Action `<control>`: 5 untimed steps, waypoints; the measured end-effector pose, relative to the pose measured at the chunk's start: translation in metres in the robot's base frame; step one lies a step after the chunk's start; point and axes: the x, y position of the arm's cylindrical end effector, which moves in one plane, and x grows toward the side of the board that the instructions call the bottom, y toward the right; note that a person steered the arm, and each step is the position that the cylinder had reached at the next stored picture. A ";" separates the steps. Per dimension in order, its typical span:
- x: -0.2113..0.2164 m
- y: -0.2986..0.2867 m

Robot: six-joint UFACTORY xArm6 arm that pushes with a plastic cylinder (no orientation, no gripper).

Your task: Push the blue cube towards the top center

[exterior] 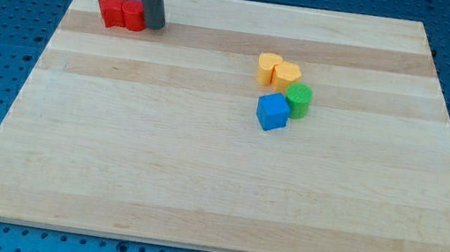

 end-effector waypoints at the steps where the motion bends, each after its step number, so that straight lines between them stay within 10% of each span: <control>1: 0.000 -0.001; 5: 0.133 0.055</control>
